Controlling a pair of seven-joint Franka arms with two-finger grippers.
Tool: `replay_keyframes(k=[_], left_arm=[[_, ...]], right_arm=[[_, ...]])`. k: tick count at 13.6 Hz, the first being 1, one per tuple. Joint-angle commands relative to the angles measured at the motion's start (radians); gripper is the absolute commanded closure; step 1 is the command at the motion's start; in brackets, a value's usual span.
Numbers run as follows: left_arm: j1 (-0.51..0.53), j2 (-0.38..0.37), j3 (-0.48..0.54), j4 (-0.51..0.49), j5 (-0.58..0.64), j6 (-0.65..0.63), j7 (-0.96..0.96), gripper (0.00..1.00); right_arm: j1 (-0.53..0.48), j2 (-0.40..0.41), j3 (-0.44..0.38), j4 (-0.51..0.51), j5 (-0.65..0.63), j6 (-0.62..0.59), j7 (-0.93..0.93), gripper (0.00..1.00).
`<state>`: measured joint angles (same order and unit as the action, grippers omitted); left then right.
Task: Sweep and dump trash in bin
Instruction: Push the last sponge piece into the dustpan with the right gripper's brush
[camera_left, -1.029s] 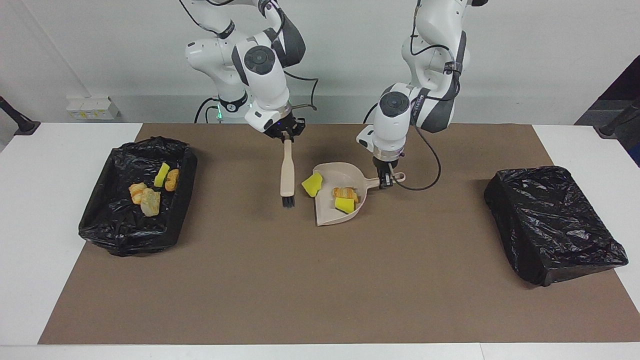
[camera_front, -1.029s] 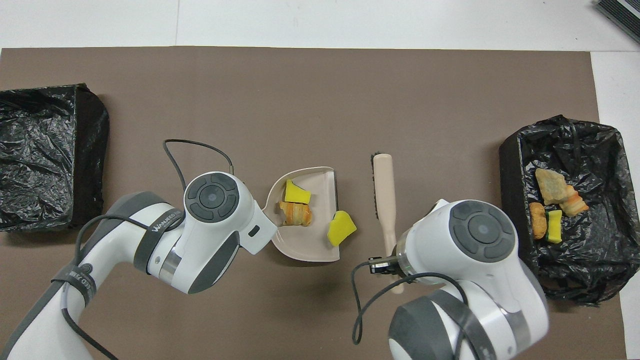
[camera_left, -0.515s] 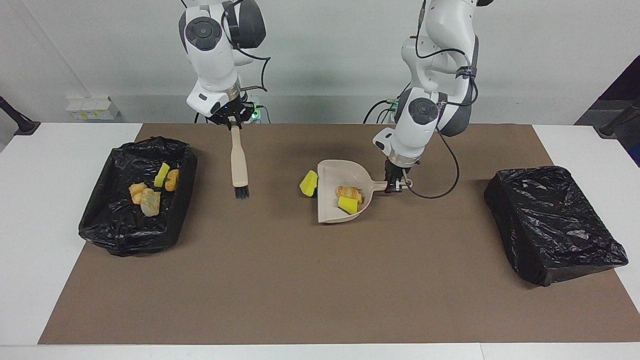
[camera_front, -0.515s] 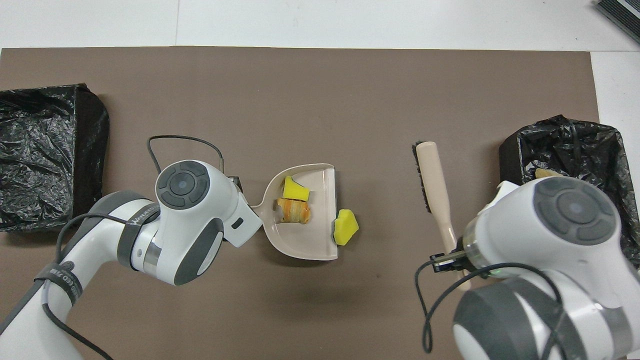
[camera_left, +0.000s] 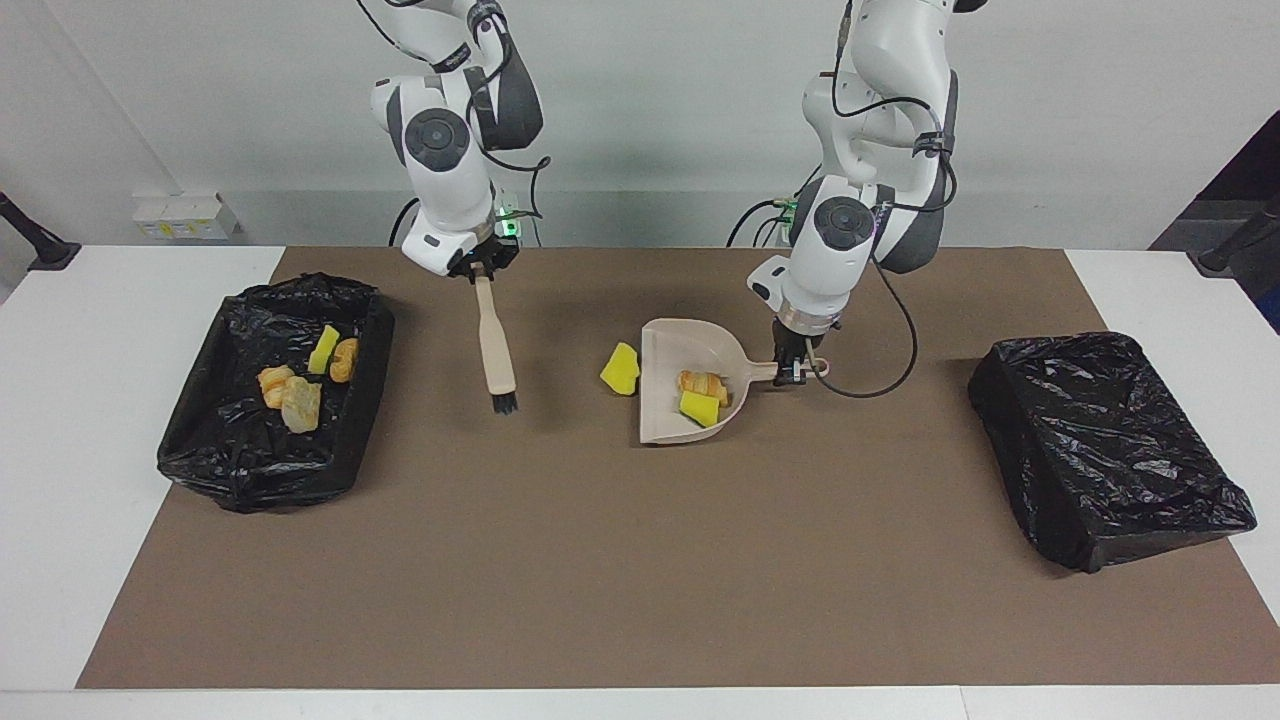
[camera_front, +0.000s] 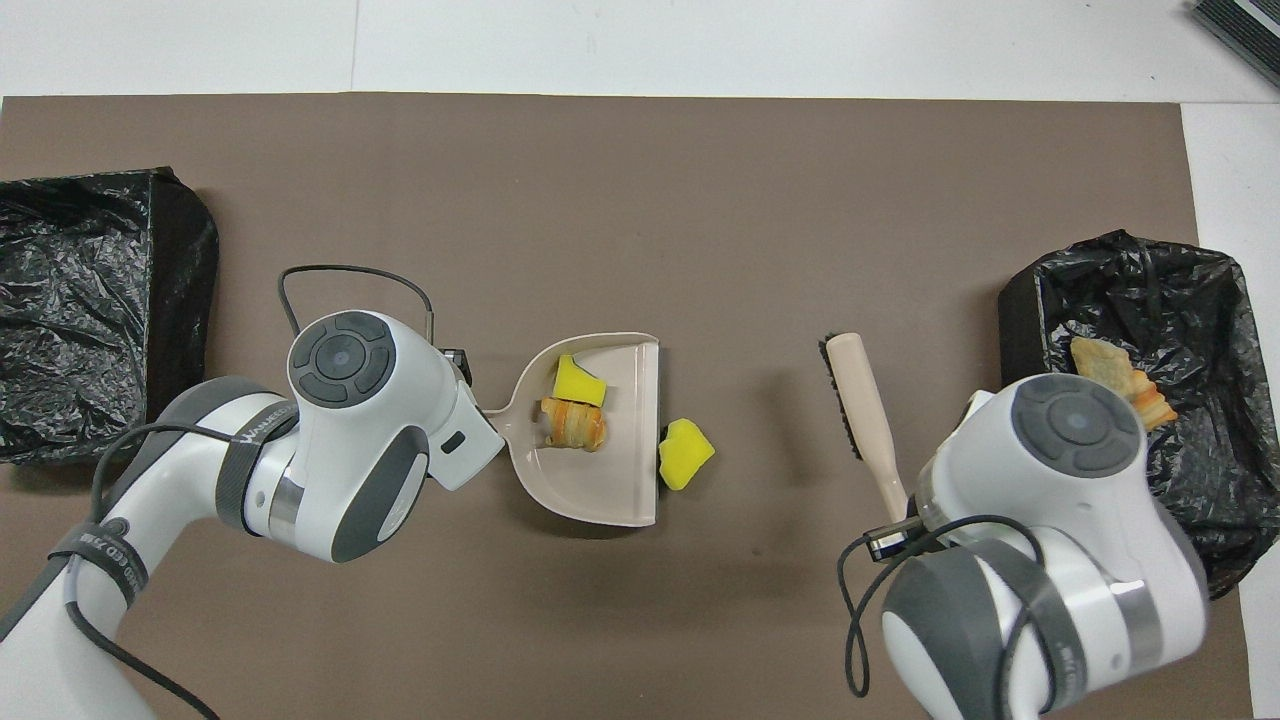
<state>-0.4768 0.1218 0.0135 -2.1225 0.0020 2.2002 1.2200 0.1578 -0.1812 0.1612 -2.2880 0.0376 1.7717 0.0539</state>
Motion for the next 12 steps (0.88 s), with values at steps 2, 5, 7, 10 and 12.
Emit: replay_keyframes(k=[2,5,7,10,12], left_arm=[[-0.034,-0.028,0.002,-0.020,0.162,-0.063,-0.157,1.00],[-0.036,-0.034,-0.001,-0.020,0.168,-0.076,-0.166,1.00],[-0.036,-0.036,-0.003,-0.022,0.168,-0.076,-0.171,1.00],[-0.037,-0.042,-0.004,-0.036,0.167,-0.056,-0.172,1.00],[-0.037,-0.042,-0.004,-0.045,0.164,-0.040,-0.172,1.00]], right_arm=[[0.100,0.089,0.006,-0.005,0.094,0.081,0.189,1.00],[0.152,0.141,0.006,-0.005,0.229,0.153,0.257,1.00],[0.195,0.172,0.006,-0.005,0.301,0.184,0.282,1.00],[0.284,0.223,0.006,0.004,0.427,0.319,0.333,1.00],[0.293,0.233,0.009,0.021,0.514,0.334,0.334,1.00]])
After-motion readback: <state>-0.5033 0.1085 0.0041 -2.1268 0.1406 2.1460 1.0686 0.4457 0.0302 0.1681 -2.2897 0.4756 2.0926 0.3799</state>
